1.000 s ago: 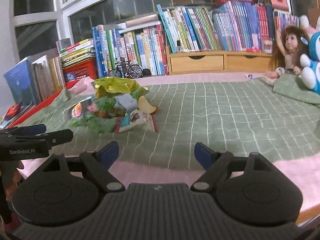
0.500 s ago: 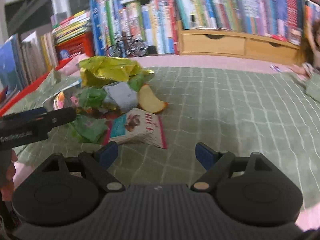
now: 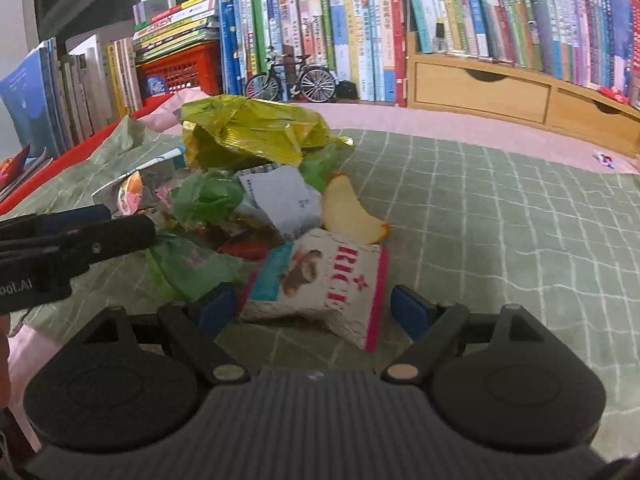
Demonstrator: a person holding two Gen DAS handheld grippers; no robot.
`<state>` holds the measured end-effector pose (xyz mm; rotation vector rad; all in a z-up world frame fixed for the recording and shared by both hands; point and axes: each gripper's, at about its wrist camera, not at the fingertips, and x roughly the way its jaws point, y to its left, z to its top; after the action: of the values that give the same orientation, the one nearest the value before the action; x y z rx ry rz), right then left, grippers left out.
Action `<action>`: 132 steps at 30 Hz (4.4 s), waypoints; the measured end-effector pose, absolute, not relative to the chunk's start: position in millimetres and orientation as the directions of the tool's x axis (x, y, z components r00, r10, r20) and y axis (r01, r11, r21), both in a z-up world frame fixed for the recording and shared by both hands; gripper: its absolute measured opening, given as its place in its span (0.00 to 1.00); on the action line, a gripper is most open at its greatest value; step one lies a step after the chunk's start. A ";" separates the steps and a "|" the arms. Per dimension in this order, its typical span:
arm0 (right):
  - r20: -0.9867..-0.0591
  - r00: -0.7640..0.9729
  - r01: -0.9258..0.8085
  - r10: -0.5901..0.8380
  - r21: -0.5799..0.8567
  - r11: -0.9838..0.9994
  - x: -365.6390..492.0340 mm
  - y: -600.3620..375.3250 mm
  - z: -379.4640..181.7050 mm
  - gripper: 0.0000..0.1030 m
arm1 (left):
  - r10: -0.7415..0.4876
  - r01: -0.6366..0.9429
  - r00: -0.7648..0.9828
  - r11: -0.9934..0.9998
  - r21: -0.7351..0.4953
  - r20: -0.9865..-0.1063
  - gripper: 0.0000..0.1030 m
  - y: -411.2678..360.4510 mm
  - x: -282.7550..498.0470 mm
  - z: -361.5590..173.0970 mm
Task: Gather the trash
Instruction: 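Grasp the white RICE packet with the right gripper, then grasp a green wrapper with the left gripper while the right gripper holds the RICE packet, then lower both grippers into the black bin and open them to drop both items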
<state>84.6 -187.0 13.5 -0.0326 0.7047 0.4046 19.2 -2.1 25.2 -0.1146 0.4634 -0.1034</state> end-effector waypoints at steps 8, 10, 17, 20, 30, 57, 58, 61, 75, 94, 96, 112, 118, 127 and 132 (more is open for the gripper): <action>-0.603 0.721 -0.401 0.340 0.037 0.915 66.0 -186.5 19.5 0.61 | -0.106 0.063 0.895 0.992 -0.113 -0.433 0.73 -4.6 19.6 19.3; -0.593 0.731 -0.402 0.338 0.026 0.915 60.9 -189.2 22.4 0.54 | -0.107 0.063 0.897 0.991 -0.115 -0.430 0.75 -4.8 18.6 18.1; -0.581 0.746 -0.380 0.327 0.032 0.924 47.0 -201.6 26.5 0.43 | -0.108 0.073 0.892 0.993 -0.096 -0.438 0.79 -9.1 23.7 13.7; -0.571 0.759 -0.344 0.313 0.056 0.937 44.5 -209.0 28.6 0.40 | -0.109 0.071 0.892 0.992 -0.102 -0.439 0.77 -10.7 27.9 14.0; -0.547 0.781 -0.290 0.301 0.110 0.951 30.4 -229.6 31.6 0.38 | -0.167 0.141 0.874 0.986 -0.091 -0.456 0.17 -19.2 31.1 13.0; -0.554 0.789 -0.206 0.264 0.167 0.964 11.7 -258.4 32.8 0.38 | -0.186 0.227 0.819 0.974 0.008 -0.543 0.20 -43.5 40.5 13.1; -0.553 0.790 -0.205 0.264 0.167 0.964 11.1 -258.7 33.1 0.38 | -0.197 0.232 0.814 0.973 -0.005 -0.547 0.19 -44.1 36.6 14.1; -0.551 0.792 -0.202 0.263 0.170 0.964 9.8 -260.6 34.3 0.38 | -0.215 0.251 0.800 0.968 -0.013 -0.560 0.18 -47.1 26.9 17.8; -0.539 0.798 -0.189 0.269 0.199 0.961 -1.2 -267.2 38.7 0.38 | -0.269 0.310 0.790 0.951 -0.020 -0.550 0.17 -54.0 -18.2 33.4; -0.558 0.791 -0.161 0.251 0.206 0.965 -13.3 -275.9 34.0 0.38 | -0.289 0.304 0.757 0.950 -0.076 -0.586 0.38 -70.3 23.7 11.8; -0.559 0.789 -0.160 0.256 0.216 0.963 -15.1 -277.3 33.5 0.38 | -0.285 0.291 0.763 0.953 -0.084 -0.580 0.36 -69.7 18.6 12.1; -0.546 0.786 -0.177 0.290 0.251 0.952 -47.5 -278.3 43.7 0.38 | -0.311 0.335 0.792 0.941 -0.052 -0.526 0.27 -71.3 -48.9 40.0; -0.555 0.776 -0.169 0.299 0.273 0.947 -72.6 -278.5 43.3 0.38 | -0.340 0.361 0.779 0.930 -0.067 -0.528 0.27 -71.6 -83.5 41.4; -0.560 0.774 -0.136 0.295 0.308 0.942 -122.8 -276.9 35.5 0.38 | -0.354 0.372 0.758 0.925 -0.082 -0.547 0.27 -69.3 -141.3 26.8; -0.596 0.745 -0.102 0.298 0.340 0.935 -149.6 -274.3 19.0 0.39 | -0.362 0.403 0.728 0.913 -0.064 -0.582 0.27 -72.2 -174.3 10.9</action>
<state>-149.6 -274.3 19.0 0.2961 0.6981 0.2227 -174.3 -72.2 10.9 0.0689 0.6269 -0.4223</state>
